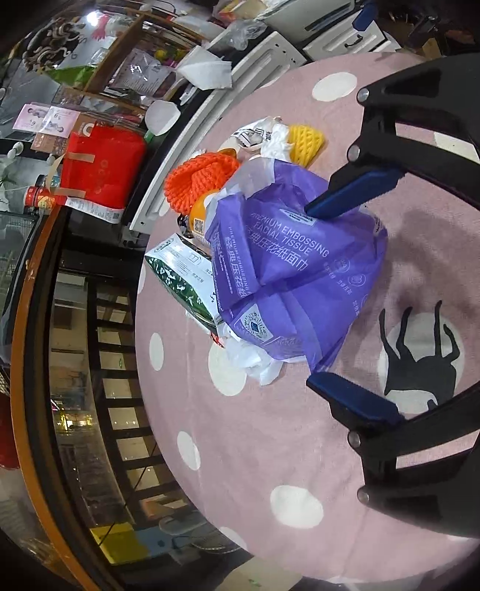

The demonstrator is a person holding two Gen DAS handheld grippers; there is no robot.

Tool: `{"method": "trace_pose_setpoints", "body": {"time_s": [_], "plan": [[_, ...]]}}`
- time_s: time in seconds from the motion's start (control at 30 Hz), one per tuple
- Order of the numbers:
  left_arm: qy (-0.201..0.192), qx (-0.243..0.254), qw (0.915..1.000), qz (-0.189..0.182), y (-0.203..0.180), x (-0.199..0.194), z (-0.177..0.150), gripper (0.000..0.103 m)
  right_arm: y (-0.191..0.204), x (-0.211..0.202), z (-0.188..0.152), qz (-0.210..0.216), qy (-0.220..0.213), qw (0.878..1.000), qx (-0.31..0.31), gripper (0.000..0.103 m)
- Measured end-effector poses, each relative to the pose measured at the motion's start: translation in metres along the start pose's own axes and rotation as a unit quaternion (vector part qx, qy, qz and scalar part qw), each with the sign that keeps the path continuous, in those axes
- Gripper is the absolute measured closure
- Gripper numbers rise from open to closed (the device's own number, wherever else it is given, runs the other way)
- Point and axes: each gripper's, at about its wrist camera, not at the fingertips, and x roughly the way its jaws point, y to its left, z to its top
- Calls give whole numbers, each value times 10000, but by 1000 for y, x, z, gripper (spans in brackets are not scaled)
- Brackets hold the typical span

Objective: Collect trash
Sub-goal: 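Grasp the purple plastic bag with the left gripper while the right gripper grasps white tissue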

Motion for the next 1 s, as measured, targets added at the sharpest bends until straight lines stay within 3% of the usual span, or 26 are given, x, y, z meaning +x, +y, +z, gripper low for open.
{"method": "trace_pose_setpoints", "body": {"time_s": [0.13,0.27,0.33,0.73,0.87,1.0], "plan": [[45,-72,9998,-188,3,1,-2,62,-2,7,7,-17,46,9999,-88,5],[8,-97,9999,-83,3,-2,-5,73,-1,15,16,90,87,9999,-107,5],[27,-277,9994,-207,7,-4,-6,80,2,18,22,82,43,9997,-224,5],[-573,-438,9973,-168,10,-65,-28,82,22,68,75,513,65,9949,-870,7],[-678,-444,9967,-70,8,-78,-37,82,37,97,93,746,232,9902,-1161,21],[-672,-434,9968,-7,4,-80,-45,82,52,127,102,636,410,9870,-1418,33]]}}
